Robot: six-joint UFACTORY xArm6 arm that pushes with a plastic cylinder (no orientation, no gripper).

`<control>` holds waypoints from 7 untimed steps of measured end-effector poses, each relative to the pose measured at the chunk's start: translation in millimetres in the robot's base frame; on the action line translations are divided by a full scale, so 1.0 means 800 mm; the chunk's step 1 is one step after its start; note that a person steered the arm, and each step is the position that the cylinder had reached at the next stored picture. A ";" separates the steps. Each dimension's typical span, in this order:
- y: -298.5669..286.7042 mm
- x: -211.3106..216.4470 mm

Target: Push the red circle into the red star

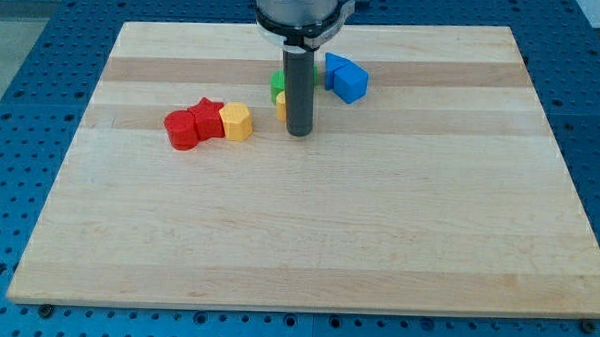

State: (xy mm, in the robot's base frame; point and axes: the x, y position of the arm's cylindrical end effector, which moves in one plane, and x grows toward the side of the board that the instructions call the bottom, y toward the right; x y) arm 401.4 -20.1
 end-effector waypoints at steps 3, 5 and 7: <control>0.002 0.007; -0.005 0.091; -0.077 0.104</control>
State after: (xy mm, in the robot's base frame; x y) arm 484.9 -81.4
